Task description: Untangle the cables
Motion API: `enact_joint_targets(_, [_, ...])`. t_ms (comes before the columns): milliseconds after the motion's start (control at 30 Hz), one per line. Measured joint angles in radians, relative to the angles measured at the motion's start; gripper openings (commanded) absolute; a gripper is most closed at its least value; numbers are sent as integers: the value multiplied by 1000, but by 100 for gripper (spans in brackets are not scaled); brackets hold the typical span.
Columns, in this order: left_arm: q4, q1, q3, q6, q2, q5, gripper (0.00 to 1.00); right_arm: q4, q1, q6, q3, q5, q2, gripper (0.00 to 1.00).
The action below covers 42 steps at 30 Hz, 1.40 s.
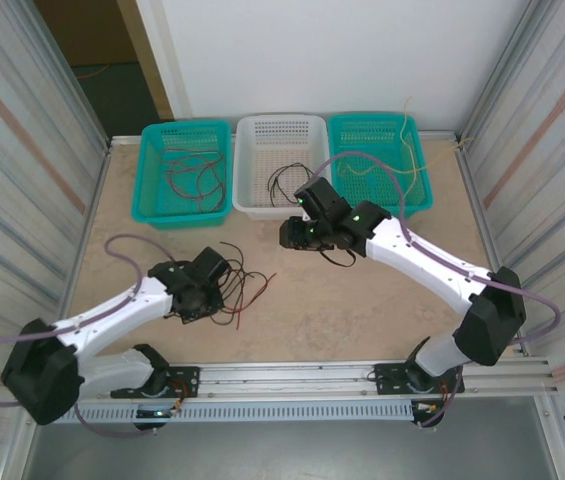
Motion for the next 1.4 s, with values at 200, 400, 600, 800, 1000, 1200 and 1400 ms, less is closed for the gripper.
enact_joint_targets(200, [-78,-74,235,98,-56,-124,0,38,-12,-16,-3,-1,-75,45])
enact_joint_targets(400, [-122,-148,409,220,3,-204,0,74,-13,-53,-3,-8,-163,51])
enact_joint_targets(600, [-144,-171,499,314,44,-250,0,95,-13,-77,-20,-20,-212,55])
enact_joint_targets(800, [-34,-171,509,404,-32,-233,0,98,-13,-84,-43,-40,-221,56])
enact_joint_targets(1000, [115,-132,521,442,-103,-163,0,120,-13,-110,-49,-81,-251,60])
enact_joint_targets(1200, [232,5,556,444,-101,30,0,154,50,-190,-44,-117,-289,65])
enact_joint_targets(1400, [280,71,624,445,-53,223,0,149,125,-283,10,-133,-278,66])
